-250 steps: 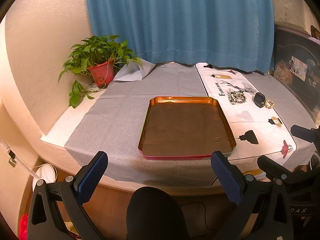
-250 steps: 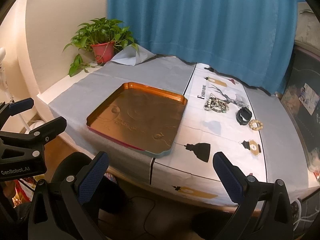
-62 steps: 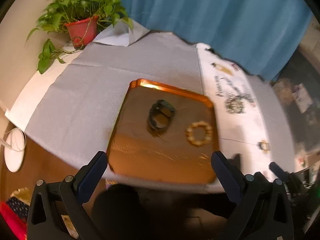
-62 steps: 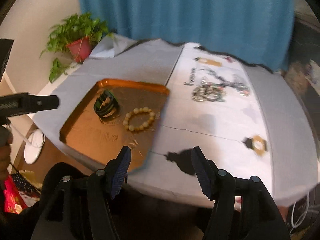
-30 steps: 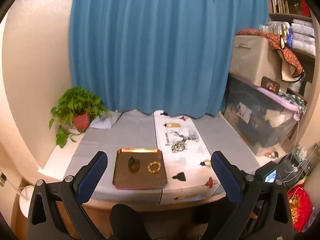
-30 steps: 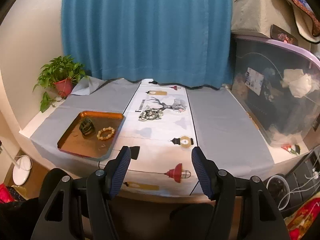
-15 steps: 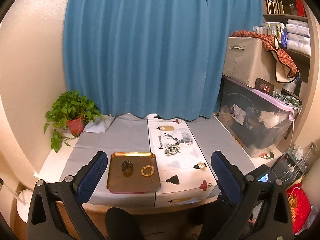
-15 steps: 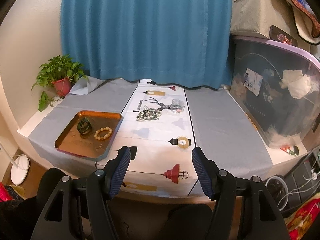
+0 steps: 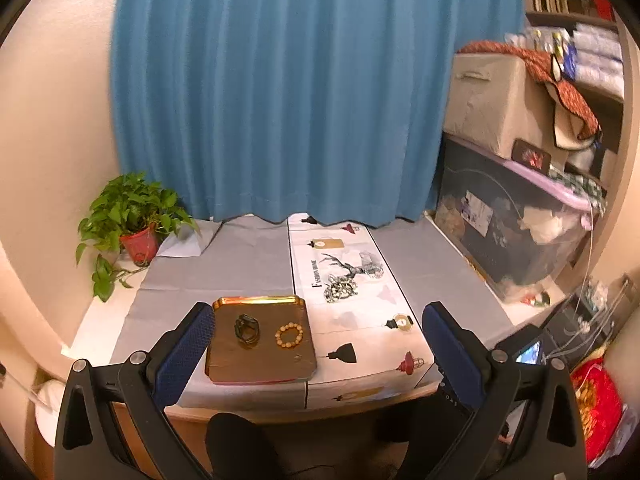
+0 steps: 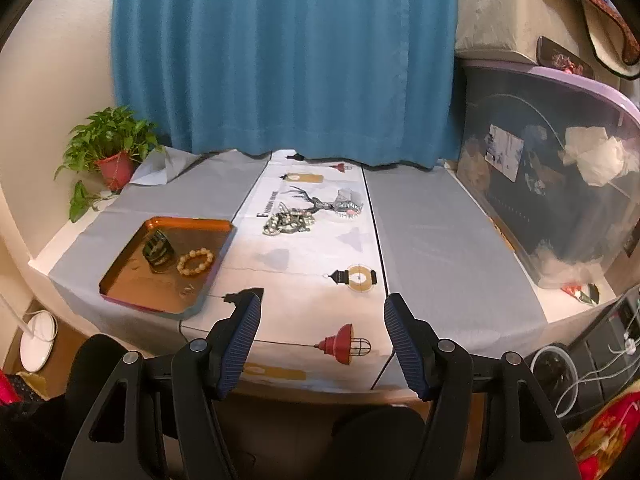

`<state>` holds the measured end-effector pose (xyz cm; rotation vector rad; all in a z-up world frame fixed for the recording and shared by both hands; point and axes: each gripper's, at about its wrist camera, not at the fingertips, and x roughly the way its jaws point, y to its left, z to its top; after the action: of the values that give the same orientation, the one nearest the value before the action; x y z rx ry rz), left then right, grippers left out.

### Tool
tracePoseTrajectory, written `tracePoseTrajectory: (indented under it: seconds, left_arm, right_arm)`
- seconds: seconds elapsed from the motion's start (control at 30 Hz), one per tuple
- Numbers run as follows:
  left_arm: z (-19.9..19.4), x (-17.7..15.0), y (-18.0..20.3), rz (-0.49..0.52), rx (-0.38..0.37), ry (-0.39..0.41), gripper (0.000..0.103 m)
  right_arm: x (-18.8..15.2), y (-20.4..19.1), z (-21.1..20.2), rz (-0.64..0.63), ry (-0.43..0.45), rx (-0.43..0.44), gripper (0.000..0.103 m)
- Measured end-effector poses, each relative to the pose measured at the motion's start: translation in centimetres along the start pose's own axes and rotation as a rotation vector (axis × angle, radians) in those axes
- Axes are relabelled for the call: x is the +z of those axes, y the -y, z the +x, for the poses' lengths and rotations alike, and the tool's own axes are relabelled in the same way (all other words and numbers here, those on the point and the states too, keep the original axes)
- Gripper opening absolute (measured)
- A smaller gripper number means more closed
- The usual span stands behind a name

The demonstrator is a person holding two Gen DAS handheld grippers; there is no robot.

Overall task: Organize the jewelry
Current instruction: 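Withdraw both open tools from the tray, then grasp the silver chain bracelet with the left tool while the right tool grasps the crystal bracelet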

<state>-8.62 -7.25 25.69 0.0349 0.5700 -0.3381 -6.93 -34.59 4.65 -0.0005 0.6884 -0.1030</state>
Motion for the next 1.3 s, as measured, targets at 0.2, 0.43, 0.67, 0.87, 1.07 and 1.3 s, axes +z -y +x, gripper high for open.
tracePoseTrajectory:
  seconds: [0.2, 0.43, 0.67, 0.87, 1.07, 1.3]
  left_arm:
    - [3.8, 0.4, 0.4, 0.009, 0.006, -0.050, 0.103]
    - [13.8, -0.2, -0.7, 0.023, 0.049, -0.177, 0.103]
    - [27.3, -2.1, -1.2, 0.053, 0.033, -0.330, 0.103]
    - [41.1, -5.2, 0.1, 0.159, 0.041, -0.508, 0.103]
    - [49.6, -5.4, 0.2, 0.122, 0.021, -0.562, 0.103]
    - [55.9, -5.5, -0.2, 0.125, 0.030, -0.620, 0.101]
  right_arm:
    - [0.2, 0.8, 2.3, 0.014, -0.030, -0.001, 0.065]
    - [-0.3, 3.2, 6.0, 0.080, -0.077, -0.013, 0.065]
    - [0.1, 7.6, 12.2, 0.171, -0.114, -0.020, 0.066]
    - [2.0, 9.7, 19.3, 0.168, -0.142, -0.016, 0.066]
    - [4.0, 10.4, 26.1, 0.147, -0.144, -0.015, 0.066]
    - [5.3, 10.7, 32.9, 0.134, -0.168, -0.018, 0.066]
